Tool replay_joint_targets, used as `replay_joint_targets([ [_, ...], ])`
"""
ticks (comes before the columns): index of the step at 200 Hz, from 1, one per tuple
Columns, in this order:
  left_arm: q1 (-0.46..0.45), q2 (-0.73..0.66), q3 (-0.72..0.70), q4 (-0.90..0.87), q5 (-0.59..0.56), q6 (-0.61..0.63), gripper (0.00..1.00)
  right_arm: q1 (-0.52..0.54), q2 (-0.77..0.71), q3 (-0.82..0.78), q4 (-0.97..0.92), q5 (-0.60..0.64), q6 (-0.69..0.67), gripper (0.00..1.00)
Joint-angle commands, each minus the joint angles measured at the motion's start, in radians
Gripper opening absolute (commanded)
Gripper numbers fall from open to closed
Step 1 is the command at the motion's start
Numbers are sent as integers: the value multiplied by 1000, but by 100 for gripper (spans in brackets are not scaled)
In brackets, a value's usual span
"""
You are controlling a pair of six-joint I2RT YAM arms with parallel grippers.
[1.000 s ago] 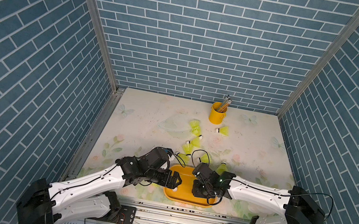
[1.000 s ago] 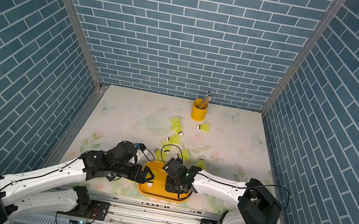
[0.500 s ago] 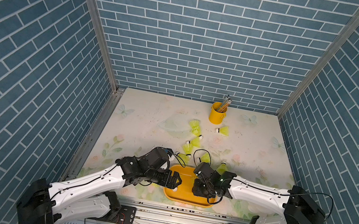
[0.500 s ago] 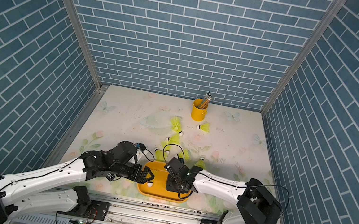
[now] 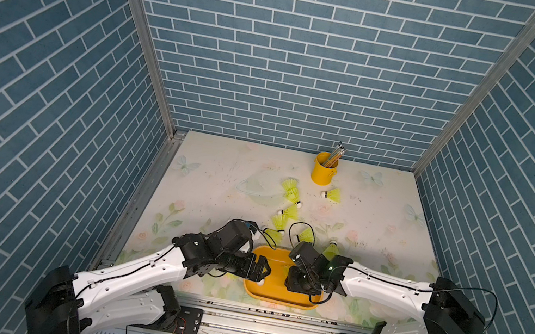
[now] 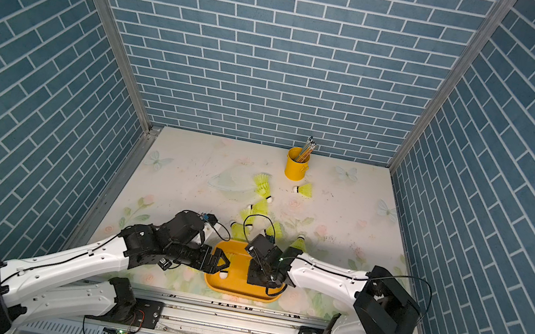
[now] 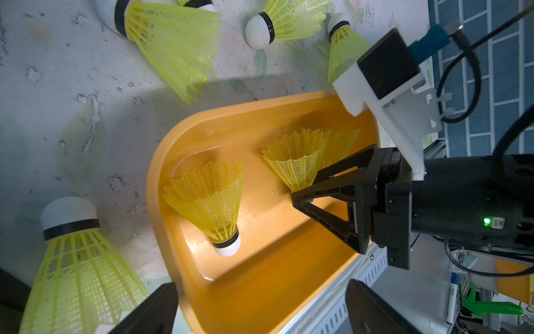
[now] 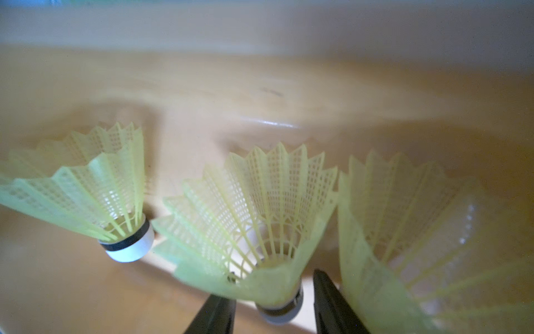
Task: Put the shuttlecocks into the storage box
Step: Place the shuttlecock in the storage box.
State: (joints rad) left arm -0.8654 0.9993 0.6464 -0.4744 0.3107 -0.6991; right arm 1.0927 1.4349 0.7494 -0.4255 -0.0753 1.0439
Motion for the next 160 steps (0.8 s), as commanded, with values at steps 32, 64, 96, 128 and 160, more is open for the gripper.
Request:
replay_joint_targets([
  [32, -6, 3, 31, -9, -26, 7, 97, -2, -48, 9, -44, 5, 14, 50],
  [64, -7, 2, 67, -35, -68, 10, 96, -3, -69, 27, -70, 5, 10, 52],
  [96, -4, 11, 114, -56, -116, 2, 96, -2, -100, 56, -117, 5, 2, 53],
  [128, -1, 44, 151, -47, -150, -38, 94, -2, -133, 94, -166, 10, 2, 54],
  [160, 26, 88, 207, -51, -181, -37, 92, -2, -162, 147, -217, 32, -3, 55],
])
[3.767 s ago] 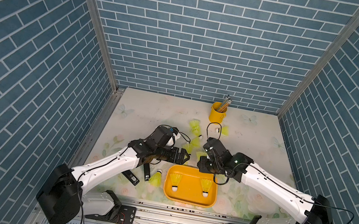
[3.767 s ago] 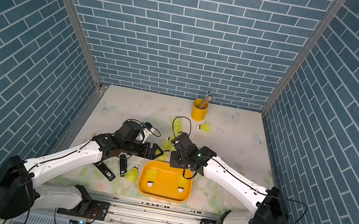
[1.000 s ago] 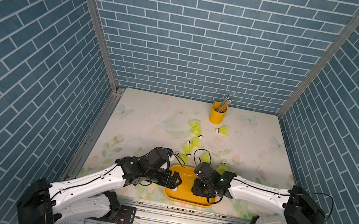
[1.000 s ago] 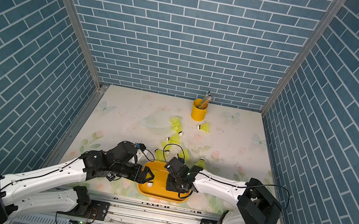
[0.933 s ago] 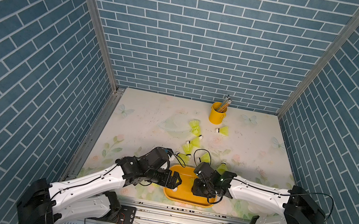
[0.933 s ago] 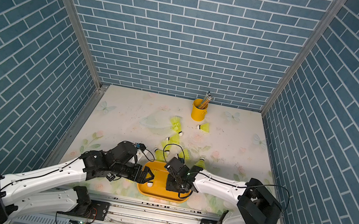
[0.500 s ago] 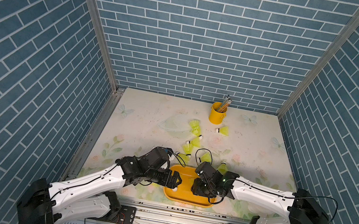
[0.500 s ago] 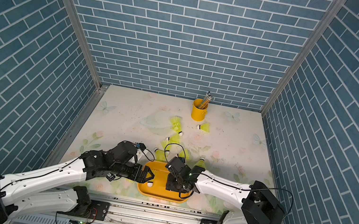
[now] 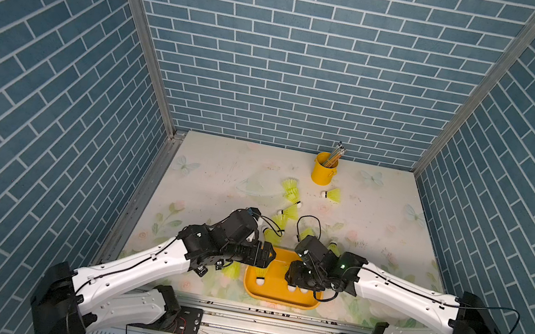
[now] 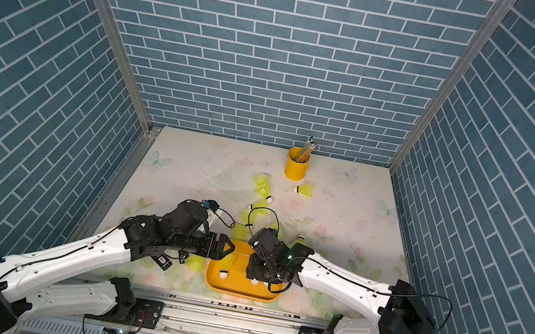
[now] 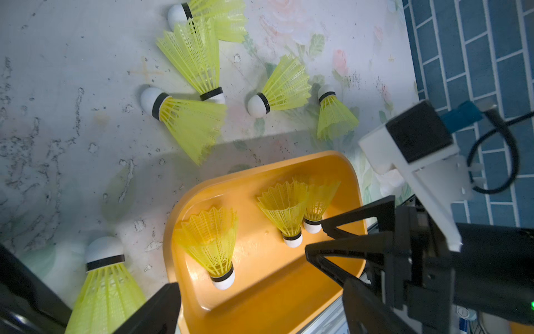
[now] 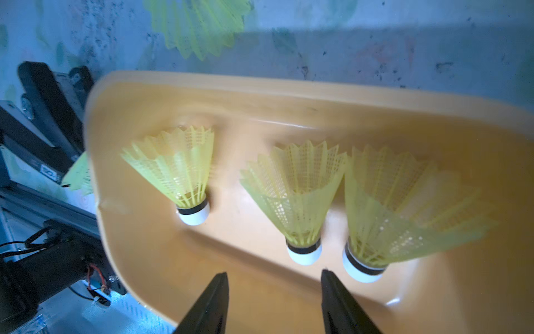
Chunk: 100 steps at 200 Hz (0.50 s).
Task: Put the shuttlecocks into the storage box
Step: Place the shuttlecock in the storage box, then pick up the shuttlecock at the center of the board.
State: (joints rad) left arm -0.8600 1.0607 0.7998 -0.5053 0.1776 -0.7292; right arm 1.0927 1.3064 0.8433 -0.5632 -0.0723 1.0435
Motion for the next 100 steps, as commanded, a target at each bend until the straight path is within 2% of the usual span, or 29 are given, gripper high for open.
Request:
replay_joint_targets([
  [1, 22, 27, 56, -20, -48, -6, 92, -2, -34, 56, -81, 30, -2, 55],
  [37, 96, 113, 136, -27, -64, 5, 88, -20, -43, 146, -156, 98, -39, 54],
  [64, 121, 231, 204, -12, -82, 7, 86, -127, -53, 202, -149, 84, -150, 56],
  [85, 128, 330, 247, 17, -92, 4, 85, -237, -41, 257, -144, 43, -275, 66],
  [100, 131, 407, 282, 26, -106, 2, 84, -323, -25, 286, -116, -42, -370, 77],
])
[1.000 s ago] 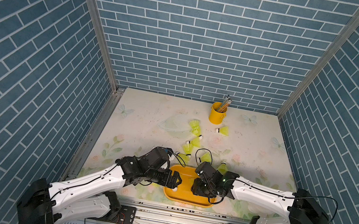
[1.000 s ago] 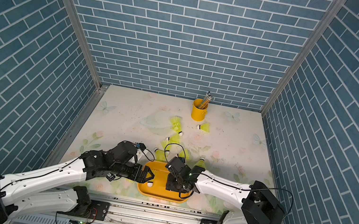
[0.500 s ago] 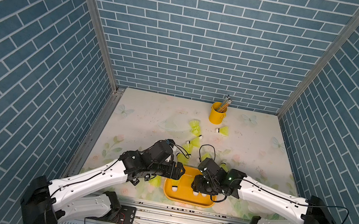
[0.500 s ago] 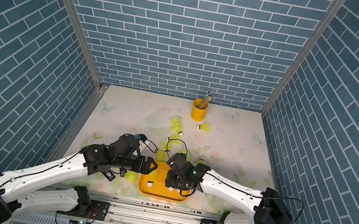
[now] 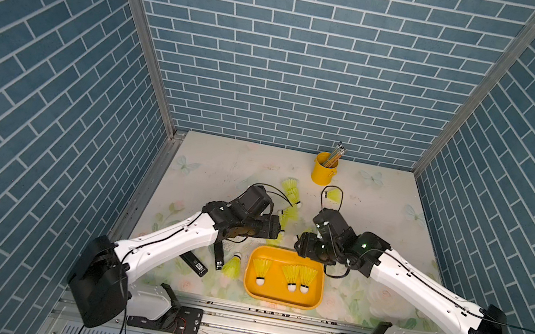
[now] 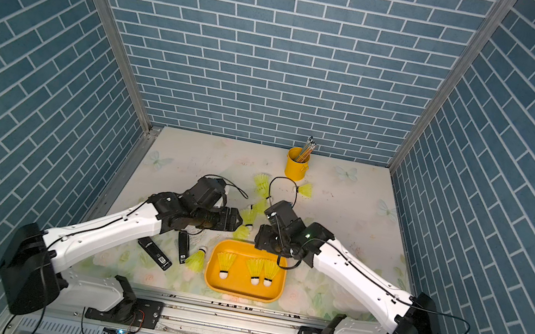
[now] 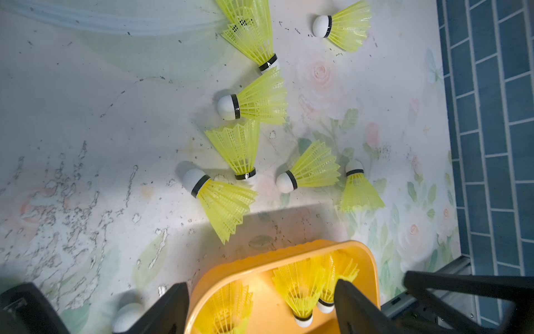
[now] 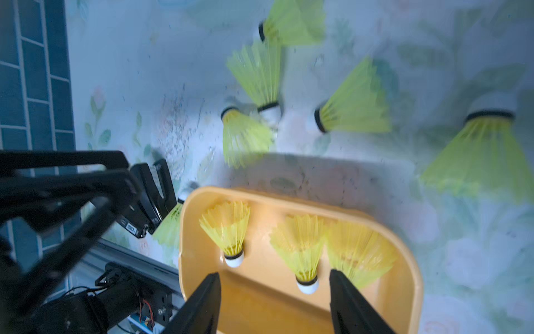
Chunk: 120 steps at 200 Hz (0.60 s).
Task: Put the shuttlecocks into the storage box
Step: Pick up the shuttlecock at the center of the board.
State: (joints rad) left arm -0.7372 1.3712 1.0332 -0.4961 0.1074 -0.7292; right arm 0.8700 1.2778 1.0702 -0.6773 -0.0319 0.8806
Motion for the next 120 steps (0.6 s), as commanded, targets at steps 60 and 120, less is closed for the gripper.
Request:
replay_joint_targets([
  [60, 6, 326, 169, 68, -66, -16, 77, -329, 63, 33, 87, -284, -327, 100],
  [120, -14, 445, 220, 80, -103, -12, 66, -416, 40, -35, 127, -336, -321, 100],
])
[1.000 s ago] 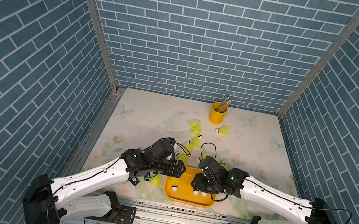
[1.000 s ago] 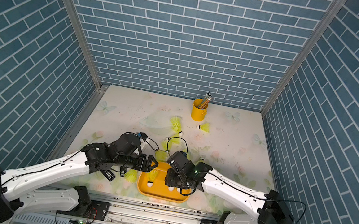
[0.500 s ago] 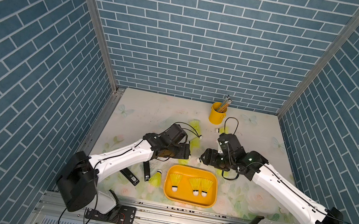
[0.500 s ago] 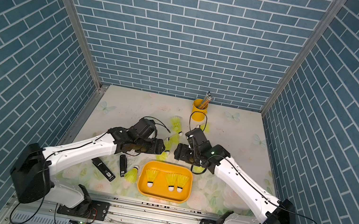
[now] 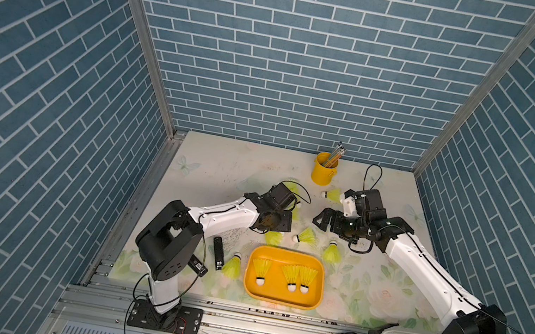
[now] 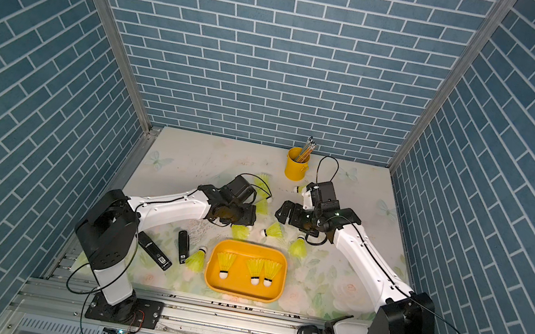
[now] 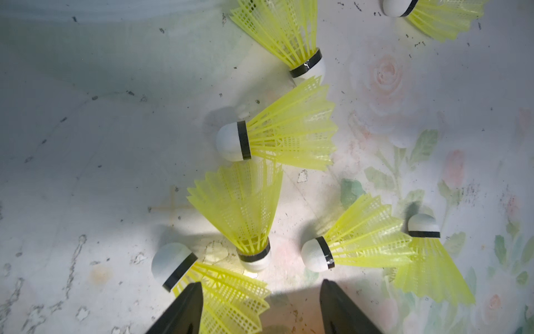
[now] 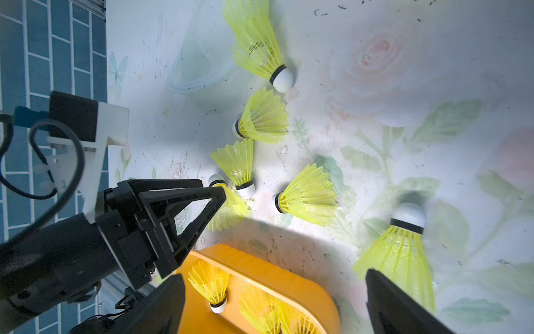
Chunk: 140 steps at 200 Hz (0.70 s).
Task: Put the shuttlecocks into the storage box
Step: Pick up the shuttlecock at the center of the board.
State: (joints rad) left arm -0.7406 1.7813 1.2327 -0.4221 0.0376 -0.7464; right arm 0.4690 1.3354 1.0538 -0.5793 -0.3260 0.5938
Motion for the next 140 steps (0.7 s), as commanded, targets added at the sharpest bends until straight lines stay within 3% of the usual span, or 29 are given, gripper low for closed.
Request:
replay_joint_targets([
  [1, -11, 36, 21, 6, -35, 6, 66, -15, -18, -20, 30, -42, -34, 100],
  [140, -49, 163, 75, 0, -127, 38, 47, -57, -17, -118, 120, -117, -5, 97],
])
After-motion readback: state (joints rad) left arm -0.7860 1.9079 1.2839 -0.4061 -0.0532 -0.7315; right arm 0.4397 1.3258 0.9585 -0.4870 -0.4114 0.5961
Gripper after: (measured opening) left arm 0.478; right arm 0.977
